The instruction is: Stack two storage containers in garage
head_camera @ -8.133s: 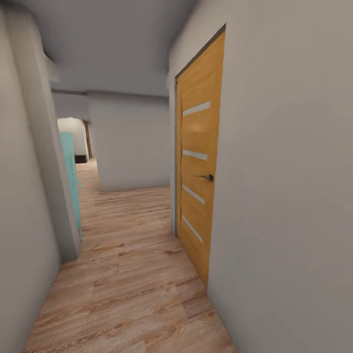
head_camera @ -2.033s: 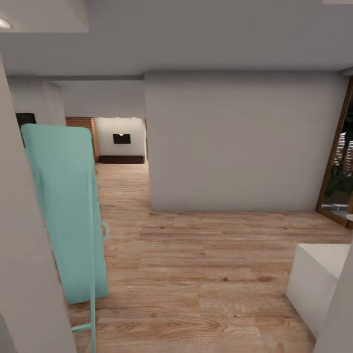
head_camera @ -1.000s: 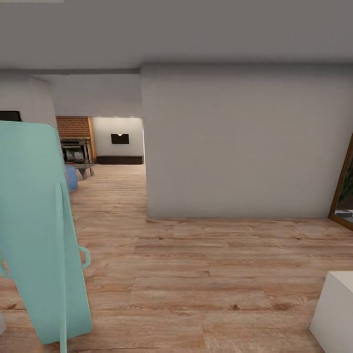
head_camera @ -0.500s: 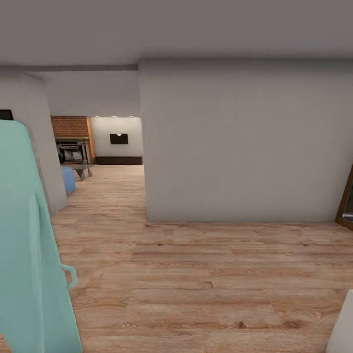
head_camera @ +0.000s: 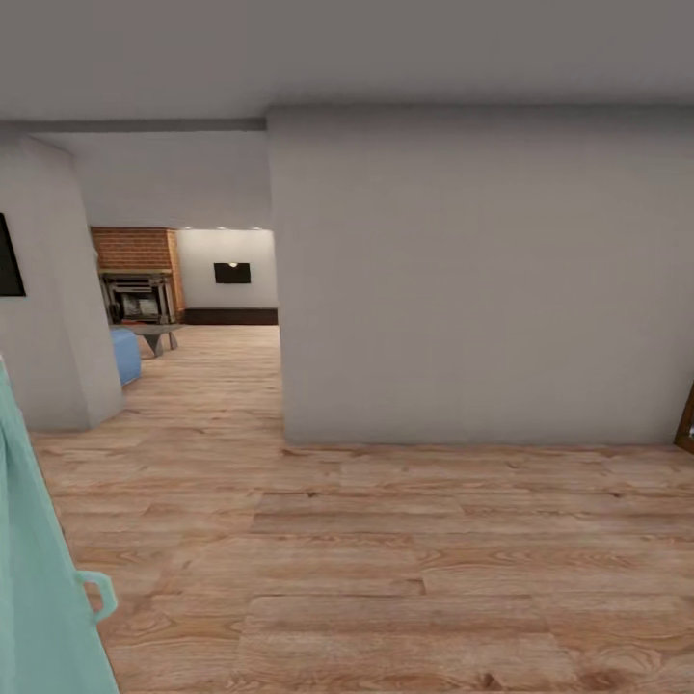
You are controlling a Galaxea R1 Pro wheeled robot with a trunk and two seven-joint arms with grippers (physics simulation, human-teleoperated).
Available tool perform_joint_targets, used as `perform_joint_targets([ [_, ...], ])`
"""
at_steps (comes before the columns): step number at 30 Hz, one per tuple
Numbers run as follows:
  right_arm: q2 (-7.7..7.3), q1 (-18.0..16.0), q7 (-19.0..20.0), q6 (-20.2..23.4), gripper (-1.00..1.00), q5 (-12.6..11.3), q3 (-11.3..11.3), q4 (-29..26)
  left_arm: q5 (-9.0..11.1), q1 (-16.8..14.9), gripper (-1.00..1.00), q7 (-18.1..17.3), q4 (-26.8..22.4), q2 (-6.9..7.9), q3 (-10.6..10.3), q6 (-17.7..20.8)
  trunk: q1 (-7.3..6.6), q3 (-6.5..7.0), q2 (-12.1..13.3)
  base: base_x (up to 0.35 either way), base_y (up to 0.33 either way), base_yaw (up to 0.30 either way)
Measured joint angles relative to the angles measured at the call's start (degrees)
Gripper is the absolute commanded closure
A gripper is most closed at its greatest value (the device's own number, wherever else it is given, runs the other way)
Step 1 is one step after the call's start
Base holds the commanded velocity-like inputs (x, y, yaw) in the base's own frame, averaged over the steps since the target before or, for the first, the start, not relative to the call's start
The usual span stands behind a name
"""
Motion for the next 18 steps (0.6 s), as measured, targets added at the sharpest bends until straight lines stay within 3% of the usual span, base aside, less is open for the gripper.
perform_joint_targets([
  [18,0.12,0.00,0.00,0.00,-1.00,0.00,-0.02,0.00,0.00,0.00,-1.00,0.00,-0.01,0.00,0.01,0.00,0.00,0.00,0.00,0.341,0.000,0.000],
])
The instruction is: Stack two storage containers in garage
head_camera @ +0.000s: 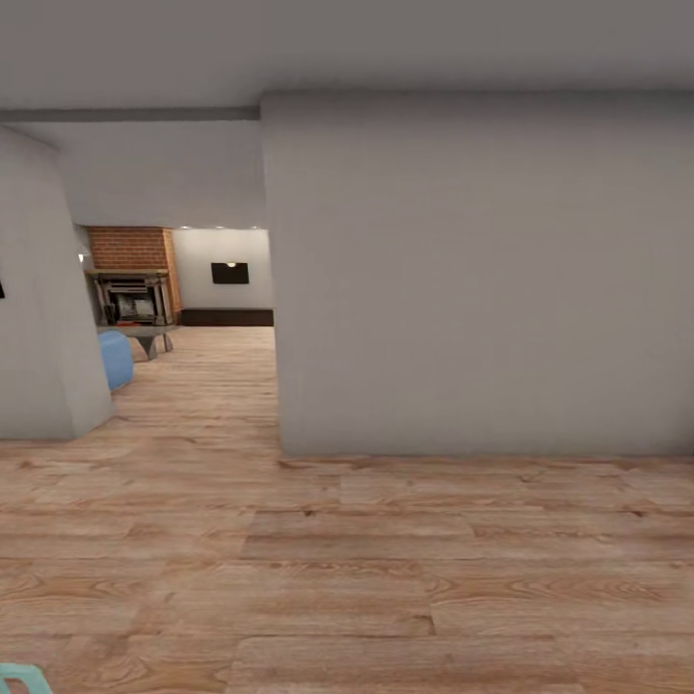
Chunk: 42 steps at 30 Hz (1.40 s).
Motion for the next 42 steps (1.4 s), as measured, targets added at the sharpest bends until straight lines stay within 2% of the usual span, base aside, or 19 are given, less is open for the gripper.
perform_joint_targets([
  [42,0.09,0.00,0.00,0.00,-1.00,-0.01,0.00,0.00,0.00,0.00,-1.00,0.00,0.01,0.01,-0.02,-0.04,0.00,0.00,0.00,0.341,0.000,0.000],
])
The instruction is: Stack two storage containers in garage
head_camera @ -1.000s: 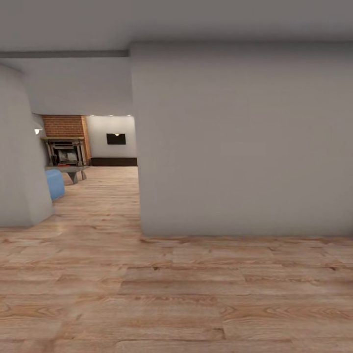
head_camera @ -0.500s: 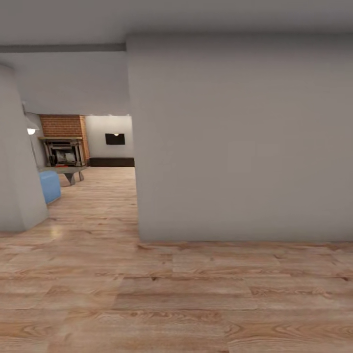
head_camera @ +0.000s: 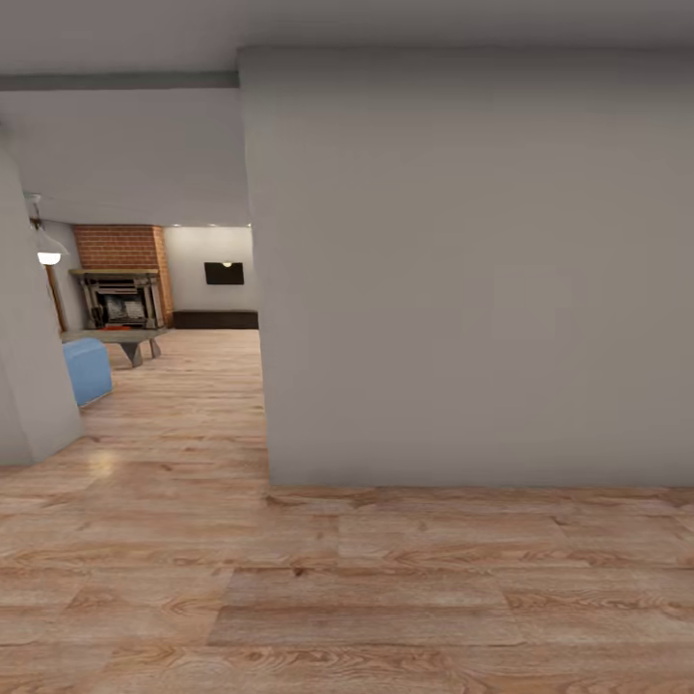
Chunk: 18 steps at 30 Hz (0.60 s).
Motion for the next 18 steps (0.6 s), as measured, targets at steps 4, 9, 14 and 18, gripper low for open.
perform_joint_targets([
  [4,-0.11,0.00,0.00,0.00,-1.00,0.09,0.00,0.00,0.00,0.00,-1.00,0.00,0.00,0.03,0.02,0.02,0.00,0.00,0.00,0.341,0.000,0.000],
  [9,-0.10,0.00,0.00,0.00,-1.00,0.14,0.01,-0.02,0.00,0.00,-1.00,0.00,0.00,0.00,0.01,0.02,0.00,0.00,0.00,0.341,0.000,0.000],
  [14,-0.04,0.00,0.00,0.00,-1.00,0.11,0.00,0.00,0.00,0.00,-1.00,0.00,0.00,0.01,0.01,0.00,0.00,0.00,0.00,0.341,0.000,0.000],
  [18,-0.03,0.00,0.00,0.00,-1.00,0.15,0.00,0.00,0.00,0.00,-1.00,0.00,0.00,0.00,-0.01,-0.02,0.00,0.00,0.00,0.341,0.000,0.000],
])
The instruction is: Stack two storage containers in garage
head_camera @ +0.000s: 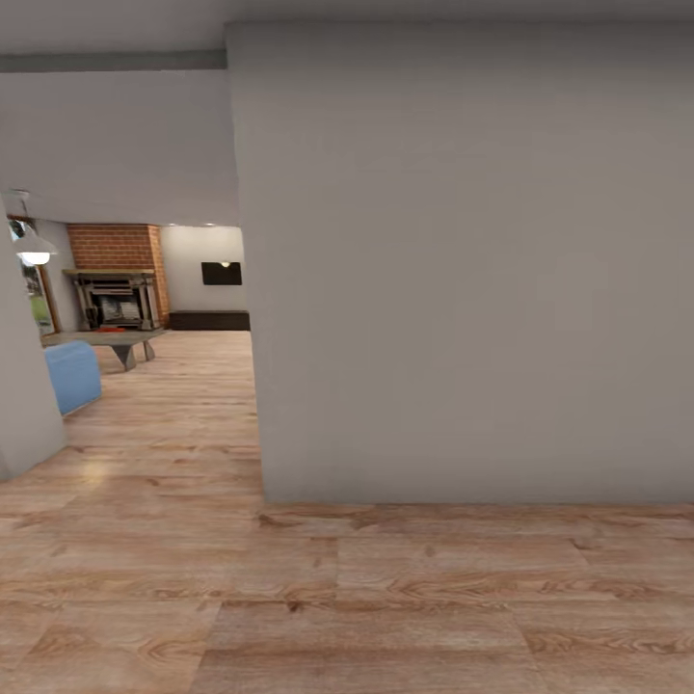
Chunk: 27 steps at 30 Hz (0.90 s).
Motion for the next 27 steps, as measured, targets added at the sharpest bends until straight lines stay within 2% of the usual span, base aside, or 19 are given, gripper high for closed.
perform_joint_targets([
  [14,0.06,0.00,0.00,0.00,-1.00,0.10,0.00,0.00,0.00,0.00,-1.00,0.00,0.00,0.01,-0.02,-0.01,0.00,0.00,0.00,0.341,0.000,0.005],
  [27,0.01,-0.01,0.01,0.00,-1.00,0.17,0.08,0.01,0.00,0.01,-1.00,0.00,-0.01,-0.01,-0.05,-0.04,0.00,0.00,0.00,0.341,0.000,0.255],
])
